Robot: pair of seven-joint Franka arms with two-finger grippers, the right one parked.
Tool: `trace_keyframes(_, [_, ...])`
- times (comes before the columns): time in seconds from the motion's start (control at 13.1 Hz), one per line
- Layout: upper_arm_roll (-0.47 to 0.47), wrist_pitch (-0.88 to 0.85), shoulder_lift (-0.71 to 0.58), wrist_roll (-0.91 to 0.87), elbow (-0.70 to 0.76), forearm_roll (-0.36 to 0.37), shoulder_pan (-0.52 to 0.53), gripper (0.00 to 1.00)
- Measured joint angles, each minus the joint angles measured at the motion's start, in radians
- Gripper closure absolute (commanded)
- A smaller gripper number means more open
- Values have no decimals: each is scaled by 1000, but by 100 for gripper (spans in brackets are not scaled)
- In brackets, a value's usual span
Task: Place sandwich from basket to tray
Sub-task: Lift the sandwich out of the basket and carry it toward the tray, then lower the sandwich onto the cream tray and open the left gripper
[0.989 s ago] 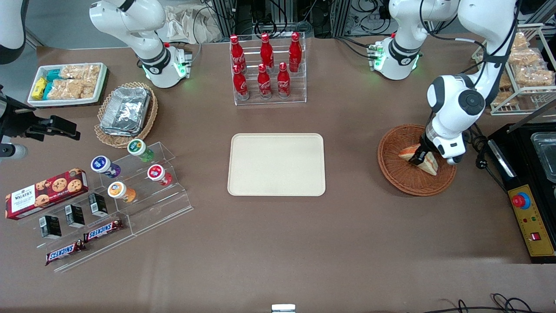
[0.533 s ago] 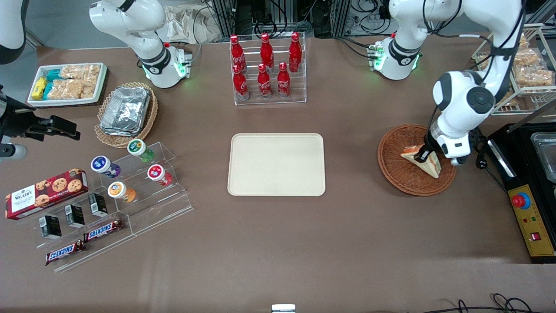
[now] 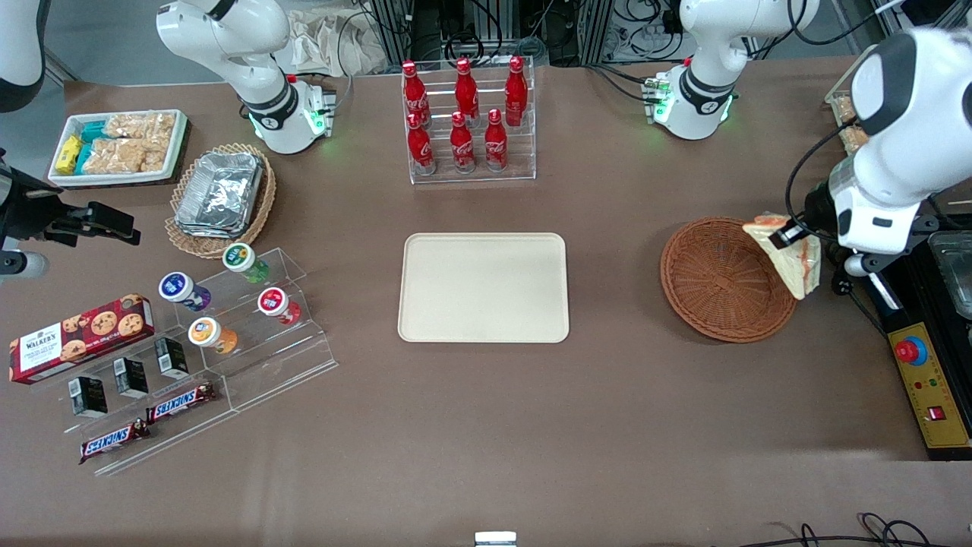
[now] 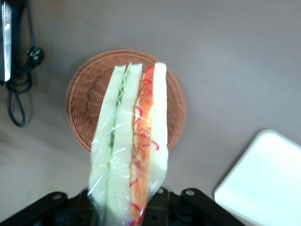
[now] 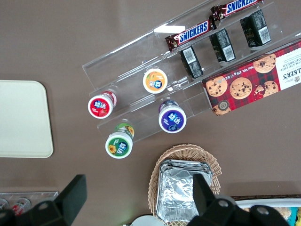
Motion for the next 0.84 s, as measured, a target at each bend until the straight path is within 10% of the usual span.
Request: trace_keyframes(0.84, [-366, 189, 329, -137, 182, 51, -113, 100])
